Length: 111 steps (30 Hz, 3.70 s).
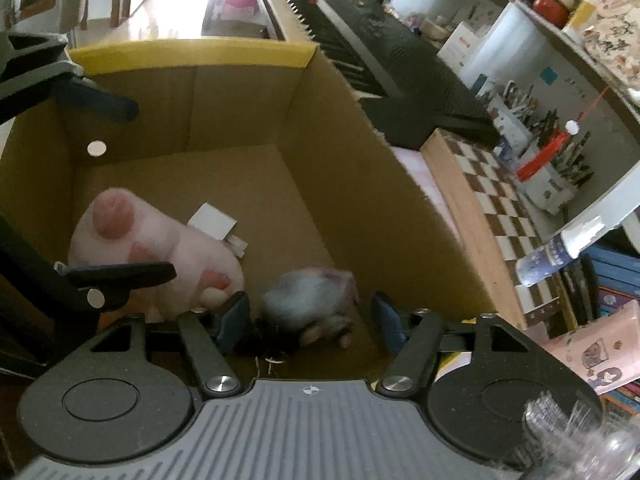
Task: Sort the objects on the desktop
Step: 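Lower both tools into the yellow box and open them to release the toys, then lift both open tools out of the box and back over the table, then move the open right tool toward the small blue object beside the tape roll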
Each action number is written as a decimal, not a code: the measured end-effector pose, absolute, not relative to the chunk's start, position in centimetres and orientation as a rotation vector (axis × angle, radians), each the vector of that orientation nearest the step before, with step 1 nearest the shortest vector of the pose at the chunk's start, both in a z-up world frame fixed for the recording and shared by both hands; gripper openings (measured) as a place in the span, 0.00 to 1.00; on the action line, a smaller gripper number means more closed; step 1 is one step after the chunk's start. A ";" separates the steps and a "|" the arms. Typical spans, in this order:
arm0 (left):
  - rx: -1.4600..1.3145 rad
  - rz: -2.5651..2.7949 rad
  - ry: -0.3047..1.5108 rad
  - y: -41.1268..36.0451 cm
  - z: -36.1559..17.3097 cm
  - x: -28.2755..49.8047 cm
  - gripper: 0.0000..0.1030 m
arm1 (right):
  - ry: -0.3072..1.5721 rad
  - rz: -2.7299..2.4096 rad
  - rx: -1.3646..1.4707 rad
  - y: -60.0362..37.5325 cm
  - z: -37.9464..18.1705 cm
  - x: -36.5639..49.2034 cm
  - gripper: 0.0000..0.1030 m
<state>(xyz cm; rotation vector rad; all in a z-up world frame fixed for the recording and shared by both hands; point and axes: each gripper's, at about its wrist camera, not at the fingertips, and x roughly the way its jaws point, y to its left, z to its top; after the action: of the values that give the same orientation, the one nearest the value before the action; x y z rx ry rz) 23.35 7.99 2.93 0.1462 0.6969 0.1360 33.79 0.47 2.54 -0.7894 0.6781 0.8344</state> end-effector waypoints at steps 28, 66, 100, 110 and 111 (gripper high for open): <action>-0.018 0.160 0.453 10.2 7.4 15.8 0.97 | 0.535 0.437 -0.275 -6.3 9.0 25.3 0.76; -0.021 0.212 0.543 13.8 4.4 1.8 0.97 | 0.626 0.117 -0.049 -6.7 4.0 5.2 0.76; 0.075 0.043 0.591 9.5 2.9 -0.8 0.97 | 0.655 0.003 -0.040 -8.1 2.2 -1.3 0.81; 0.088 0.005 0.596 7.7 3.0 0.4 0.97 | 0.665 -0.018 -0.036 -9.6 2.1 -0.4 0.81; 0.088 -0.001 0.596 7.5 3.0 0.6 0.97 | 0.665 -0.019 -0.039 -9.7 2.2 -0.3 0.81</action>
<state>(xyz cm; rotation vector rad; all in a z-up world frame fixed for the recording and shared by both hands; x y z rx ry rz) 0.58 7.45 2.97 0.0885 0.5956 -0.0005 -0.28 -9.74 2.16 -0.0393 0.6648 -0.0192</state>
